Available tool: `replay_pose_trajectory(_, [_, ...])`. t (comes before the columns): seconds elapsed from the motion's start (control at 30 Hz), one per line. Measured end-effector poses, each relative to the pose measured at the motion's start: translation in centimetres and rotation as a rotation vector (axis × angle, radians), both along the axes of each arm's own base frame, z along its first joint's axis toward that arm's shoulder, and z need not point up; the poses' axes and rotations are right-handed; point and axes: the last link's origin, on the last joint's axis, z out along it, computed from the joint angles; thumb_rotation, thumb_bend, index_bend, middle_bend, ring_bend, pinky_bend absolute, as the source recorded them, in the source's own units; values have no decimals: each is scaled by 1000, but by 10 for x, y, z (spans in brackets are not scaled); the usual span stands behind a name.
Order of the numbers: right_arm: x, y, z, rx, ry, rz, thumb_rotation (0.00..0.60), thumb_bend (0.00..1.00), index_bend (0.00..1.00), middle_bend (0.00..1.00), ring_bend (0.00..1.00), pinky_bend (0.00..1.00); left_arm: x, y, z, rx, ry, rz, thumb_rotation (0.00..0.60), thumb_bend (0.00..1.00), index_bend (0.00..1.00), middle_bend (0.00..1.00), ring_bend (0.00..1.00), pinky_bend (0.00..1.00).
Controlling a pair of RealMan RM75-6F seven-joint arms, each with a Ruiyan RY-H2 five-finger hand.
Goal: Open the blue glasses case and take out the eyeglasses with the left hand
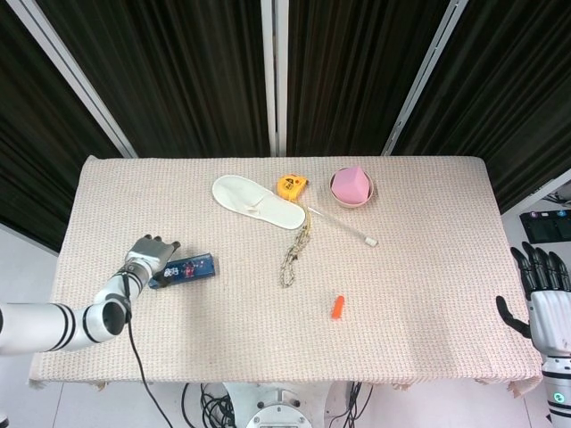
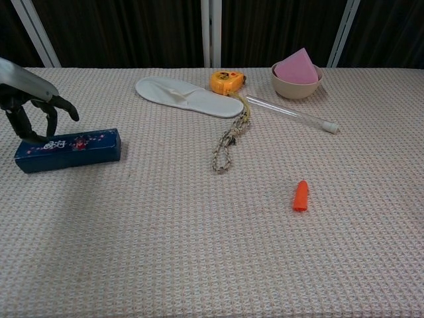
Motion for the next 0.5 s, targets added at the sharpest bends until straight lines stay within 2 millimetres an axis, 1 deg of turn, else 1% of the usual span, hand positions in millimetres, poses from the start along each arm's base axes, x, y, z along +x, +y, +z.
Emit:
replay_pose_trajectory(0.1, [0,-1,-1,4,5,-1,600,305,0,0,0,0,1,-3,2,-9,-17,4,508,404,52,247,0,0])
replay_pose_trajectory(0.17, [1,-1,-2,6,7,1,600,305,0,0,0,0,2,-4,2,-8,-30,-2,506,371,44,201,0,0])
replay_pose_trajectory(0.2, [2,-1,-2,6,7,4,600,305,0,0,0,0,2,-4,2,-6,-36,-7,505,348,41,186,0,0])
replay_pose_trajectory(0.23, [2,-1,-2,5,7,5,600,305,0,0,0,0,3,-3,2,1,-44,-15,503,291,37,162,0,0])
replay_pose_trajectory(0.3, [2,-1,-2,5,8,4,600,305,0,0,0,0,3,-2,2,14,-60,-31,503,210,34,139,0,1])
replay_pose_trajectory(0.37, [1,-1,-2,7,8,0,600,306,0,0,0,0,3,-2,2,33,-83,-53,511,157,33,130,0,24])
replay_pose_trajectory(0.47, [0,-2,-2,11,9,-8,600,305,0,0,0,0,4,-6,2,59,-134,-75,527,137,34,129,34,87])
replay_pose_trajectory(0.5, [0,-2,-2,12,9,-9,600,306,0,0,0,0,4,-8,2,65,-154,-78,546,136,34,132,59,112])
